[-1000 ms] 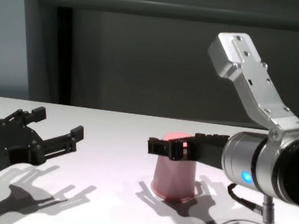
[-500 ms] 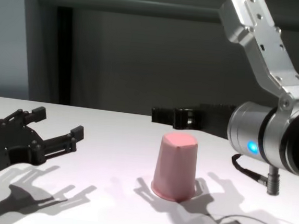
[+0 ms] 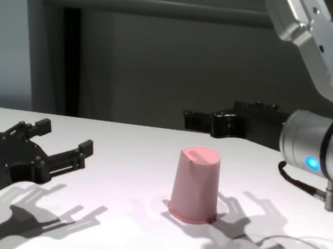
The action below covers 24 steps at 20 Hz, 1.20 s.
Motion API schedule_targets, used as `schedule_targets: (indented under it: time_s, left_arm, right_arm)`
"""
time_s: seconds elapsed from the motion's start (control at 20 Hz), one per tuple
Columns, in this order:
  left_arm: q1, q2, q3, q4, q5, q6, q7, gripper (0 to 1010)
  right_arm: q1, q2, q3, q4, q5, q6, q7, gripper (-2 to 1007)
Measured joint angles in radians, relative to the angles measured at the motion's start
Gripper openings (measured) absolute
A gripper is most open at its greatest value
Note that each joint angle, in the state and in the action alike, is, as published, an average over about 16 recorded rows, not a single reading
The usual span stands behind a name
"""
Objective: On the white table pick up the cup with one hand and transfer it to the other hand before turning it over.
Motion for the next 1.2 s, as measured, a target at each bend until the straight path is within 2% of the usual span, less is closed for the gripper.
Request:
schedule_targets:
  time_s: [0.3, 0.55, 0.95, 1.2]
  left_arm:
    - [0.000, 0.000, 0.000, 0.000, 0.000, 0.000, 0.000, 1001]
    - [0.000, 0.000, 0.000, 0.000, 0.000, 0.000, 0.000, 1001]
    - [0.000, 0.000, 0.000, 0.000, 0.000, 0.000, 0.000, 1001]
    - [0.000, 0.000, 0.000, 0.000, 0.000, 0.000, 0.000, 1001]
  right_arm:
    - [-0.016, 0.045, 0.010, 0.016, -0.039, -0.081, 0.049, 1002]
    - [-0.045, 0.059, 0.034, 0.041, -0.053, -0.159, 0.061, 1002]
    - [-0.112, 0.035, 0.104, 0.090, -0.029, -0.269, 0.042, 1002]
    - [-0.150, 0.015, 0.143, 0.117, -0.012, -0.317, 0.028, 1002]
